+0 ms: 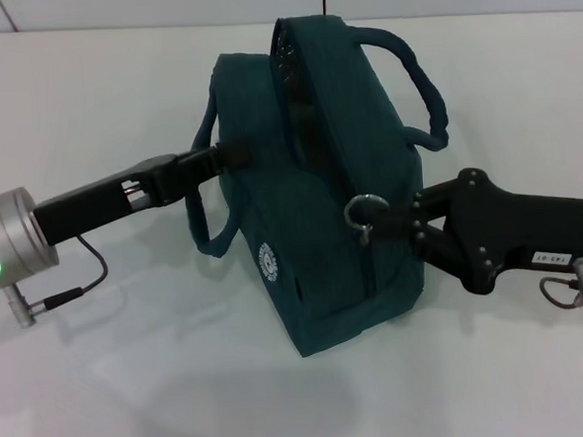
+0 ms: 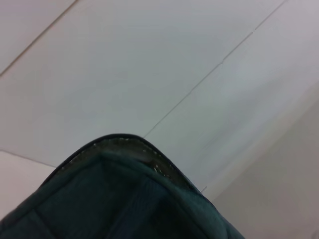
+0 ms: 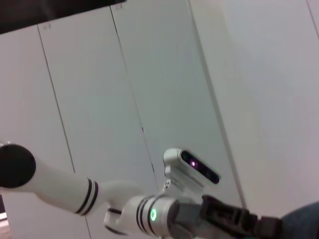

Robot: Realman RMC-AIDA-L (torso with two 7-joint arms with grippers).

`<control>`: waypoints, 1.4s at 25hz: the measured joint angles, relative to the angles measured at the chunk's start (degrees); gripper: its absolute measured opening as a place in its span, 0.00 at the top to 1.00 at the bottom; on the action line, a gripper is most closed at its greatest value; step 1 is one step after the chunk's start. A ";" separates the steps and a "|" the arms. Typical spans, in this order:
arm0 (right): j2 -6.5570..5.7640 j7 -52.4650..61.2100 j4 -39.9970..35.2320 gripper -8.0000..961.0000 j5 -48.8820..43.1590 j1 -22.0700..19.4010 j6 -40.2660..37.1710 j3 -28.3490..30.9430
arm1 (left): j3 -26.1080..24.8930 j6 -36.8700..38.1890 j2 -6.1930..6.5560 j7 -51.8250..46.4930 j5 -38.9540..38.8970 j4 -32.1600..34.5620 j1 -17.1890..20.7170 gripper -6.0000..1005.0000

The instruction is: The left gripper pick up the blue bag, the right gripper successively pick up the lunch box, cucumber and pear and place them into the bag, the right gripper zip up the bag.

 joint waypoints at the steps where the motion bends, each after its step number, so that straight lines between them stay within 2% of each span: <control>1: 0.01 0.00 0.00 0.98 0.02 0.01 -0.43 0.34 | 0.00 0.03 0.06 0.78 -0.22 0.02 0.06 0.86; 7: 0.02 -0.02 -0.01 0.98 0.93 0.22 -1.47 1.04 | 0.01 1.60 0.41 8.19 -2.43 0.13 1.18 0.81; 11: 0.01 0.13 0.09 0.98 1.31 1.11 -1.21 1.05 | 0.01 3.08 0.68 12.35 -3.85 0.11 2.63 0.74; 12: 0.01 0.22 0.10 0.98 1.33 1.34 -1.05 1.05 | 0.00 4.61 0.59 16.02 -4.90 0.10 4.24 0.72; 21: 0.10 0.45 1.03 0.98 1.44 3.55 -0.06 0.96 | 0.38 6.04 0.10 21.22 -3.47 -0.58 7.65 0.73; 27: 0.10 0.55 1.06 0.98 1.27 3.75 -0.65 0.73 | 0.06 5.21 0.00 21.76 -3.66 -1.47 7.36 0.73; 35: 0.11 0.20 1.06 0.98 0.98 2.40 -3.39 0.55 | 0.00 2.44 0.40 21.78 -3.46 -1.54 4.23 0.72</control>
